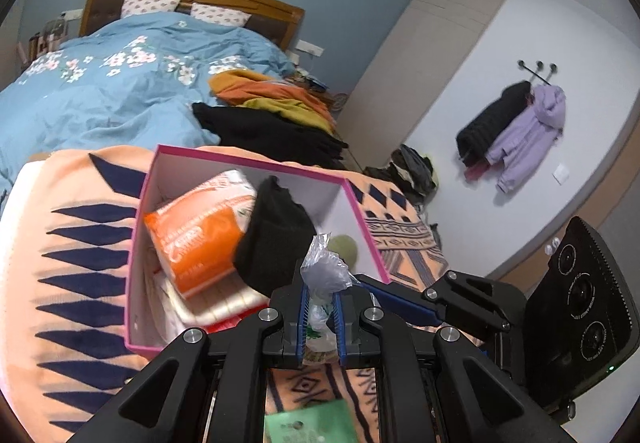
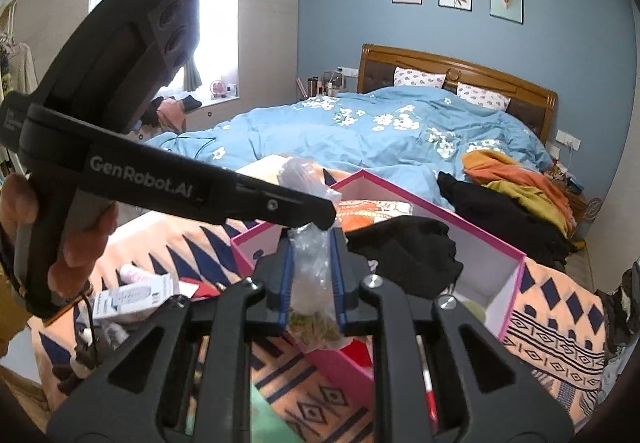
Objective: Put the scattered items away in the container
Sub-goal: 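Lower the plastic bag into the box and open the right gripper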
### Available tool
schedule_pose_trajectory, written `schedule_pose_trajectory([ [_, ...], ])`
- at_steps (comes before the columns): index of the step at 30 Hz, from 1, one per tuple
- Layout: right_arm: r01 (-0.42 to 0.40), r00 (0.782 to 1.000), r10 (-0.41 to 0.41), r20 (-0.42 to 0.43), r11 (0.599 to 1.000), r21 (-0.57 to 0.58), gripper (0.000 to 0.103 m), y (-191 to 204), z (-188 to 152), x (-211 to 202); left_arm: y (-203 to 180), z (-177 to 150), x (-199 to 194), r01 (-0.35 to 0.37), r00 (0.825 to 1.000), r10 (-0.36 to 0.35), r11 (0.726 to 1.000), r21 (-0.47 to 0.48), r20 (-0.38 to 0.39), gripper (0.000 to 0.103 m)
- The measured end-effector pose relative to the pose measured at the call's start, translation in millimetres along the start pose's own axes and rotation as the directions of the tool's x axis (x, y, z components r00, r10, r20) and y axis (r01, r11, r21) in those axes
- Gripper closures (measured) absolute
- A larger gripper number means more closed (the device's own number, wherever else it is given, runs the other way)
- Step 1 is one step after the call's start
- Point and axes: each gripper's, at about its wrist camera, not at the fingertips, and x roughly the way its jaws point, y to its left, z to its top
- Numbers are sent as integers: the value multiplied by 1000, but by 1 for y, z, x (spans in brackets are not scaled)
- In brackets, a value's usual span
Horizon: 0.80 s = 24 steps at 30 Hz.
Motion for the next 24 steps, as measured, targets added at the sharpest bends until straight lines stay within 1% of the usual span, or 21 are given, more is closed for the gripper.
schedule_pose_trajectory([
  [5,-30,999,31,-14,999,35,84,-3,7,29,25,9,8,-40,999,41,998,-40,3,93],
  [12,-66,996,69,-50,995,69,84,0,7,65,55,8,18,-84,996,83,993,-82,-12,93],
  [17,-77,994,83,-71,994,80,84,3,5,81,66,5,21,-109,994,108,990,-88,-14,93],
  [24,-75,990,85,-108,992,98,84,1,-1,100,79,-2,28,-126,992,124,986,-106,-27,93],
])
